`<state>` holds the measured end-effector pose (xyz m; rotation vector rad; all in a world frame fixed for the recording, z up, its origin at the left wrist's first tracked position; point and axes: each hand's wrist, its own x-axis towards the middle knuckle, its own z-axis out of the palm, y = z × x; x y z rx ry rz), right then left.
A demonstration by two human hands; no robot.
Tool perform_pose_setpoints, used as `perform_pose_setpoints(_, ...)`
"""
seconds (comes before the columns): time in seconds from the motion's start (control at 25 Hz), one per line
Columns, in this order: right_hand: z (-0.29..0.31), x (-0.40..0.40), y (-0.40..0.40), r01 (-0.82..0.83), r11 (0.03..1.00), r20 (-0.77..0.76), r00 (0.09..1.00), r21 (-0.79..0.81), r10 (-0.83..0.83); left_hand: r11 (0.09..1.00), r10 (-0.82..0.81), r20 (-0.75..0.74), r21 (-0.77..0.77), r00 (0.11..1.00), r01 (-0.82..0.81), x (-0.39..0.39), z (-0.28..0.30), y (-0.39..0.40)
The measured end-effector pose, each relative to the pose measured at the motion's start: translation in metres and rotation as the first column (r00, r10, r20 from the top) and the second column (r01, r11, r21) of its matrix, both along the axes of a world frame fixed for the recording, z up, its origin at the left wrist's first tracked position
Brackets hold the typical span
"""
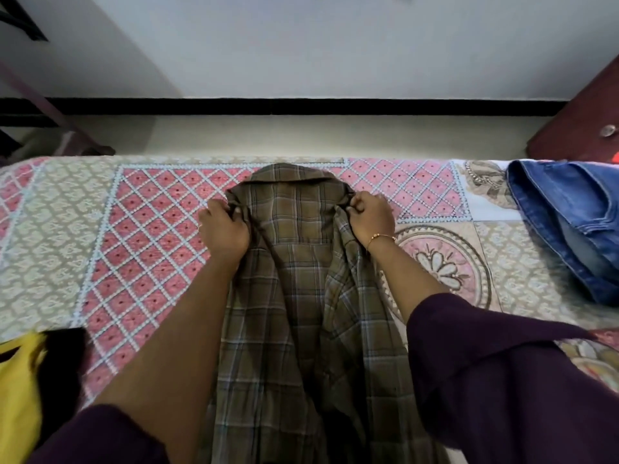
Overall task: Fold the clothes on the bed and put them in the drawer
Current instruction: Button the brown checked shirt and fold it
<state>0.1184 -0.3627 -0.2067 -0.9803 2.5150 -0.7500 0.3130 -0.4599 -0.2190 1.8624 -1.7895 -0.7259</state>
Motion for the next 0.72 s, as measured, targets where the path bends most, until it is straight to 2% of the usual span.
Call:
perform_pose_setpoints(0.08, 0.006, 0.004, 0.009, 0.027, 0.999, 0.117, 0.993, -0.033, -0.023, 0.998, -0.032, -0.031, -0.048, 0.999, 0.031, 0.005, 0.008, 0.013)
perform_pose_setpoints(0.12, 0.009, 0.009, 0.017, 0.066, 0.995, 0.177, 0.983, -0.071, -0.053, 0.988, -0.06, 0.001, -0.14, 0.998, 0.06, 0.007, 0.013, 0.026)
perform_pose_setpoints(0.2, 0.016, 0.025, 0.04, 0.104, 0.99, 0.179, 0.98, -0.096, -0.085, 0.907, -0.207, 0.128, -0.346, 0.97, 0.239, 0.007, 0.025, 0.059)
perform_pose_setpoints(0.24, 0.02, 0.034, 0.054, 0.077, 0.995, 0.145, 0.987, -0.058, -0.068, 0.852, -0.331, 0.174, -0.369, 0.928, 0.372, 0.004, 0.029, 0.076)
perform_pose_setpoints(0.28, 0.021, 0.043, 0.066, 0.038, 0.999, 0.142, 0.989, 0.0, -0.037, 0.825, -0.467, 0.169, -0.271, 0.868, 0.496, 0.0, 0.032, 0.092)
perform_pose_setpoints(0.32, 0.022, 0.051, 0.078, 0.014, 0.998, 0.182, 0.983, 0.053, -0.024, 0.818, -0.56, 0.114, -0.077, 0.82, 0.57, -0.006, 0.033, 0.108)
perform_pose_setpoints(0.4, 0.028, 0.065, 0.101, 0.022, 0.989, 0.279, 0.958, 0.147, -0.063, 0.739, -0.626, 0.006, 0.324, 0.78, 0.591, -0.014, 0.037, 0.139)
perform_pose_setpoints(0.44, 0.034, 0.07, 0.111, 0.022, 0.983, 0.307, 0.949, 0.181, -0.078, 0.708, -0.628, 0.0, 0.415, 0.778, 0.571, -0.014, 0.037, 0.152)
perform_pose_setpoints(0.52, 0.048, 0.08, 0.127, 0.021, 0.981, 0.404, 0.91, 0.193, -0.099, 0.727, -0.588, 0.018, 0.449, 0.808, 0.519, -0.009, 0.04, 0.17)
perform_pose_setpoints(0.56, 0.057, 0.084, 0.132, 0.058, 0.986, 0.498, 0.857, 0.158, -0.13, 0.777, -0.53, 0.023, 0.413, 0.848, 0.475, -0.006, 0.045, 0.175)
perform_pose_setpoints(0.6, 0.063, 0.086, 0.135, 0.111, 0.987, 0.622, 0.766, 0.119, -0.161, 0.835, -0.448, 0.008, 0.36, 0.894, 0.415, -0.003, 0.048, 0.177)
perform_pose_setpoints(0.68, 0.07, 0.093, 0.139, 0.194, 0.977, 0.853, 0.493, 0.086, -0.173, 0.923, -0.303, -0.02, 0.243, 0.953, 0.298, 0.007, 0.055, 0.179)
perform_pose_setpoints(0.72, 0.067, 0.097, 0.14, 0.21, 0.973, 0.906, 0.387, 0.092, -0.169, 0.936, -0.292, -0.002, 0.206, 0.956, 0.286, 0.012, 0.056, 0.179)
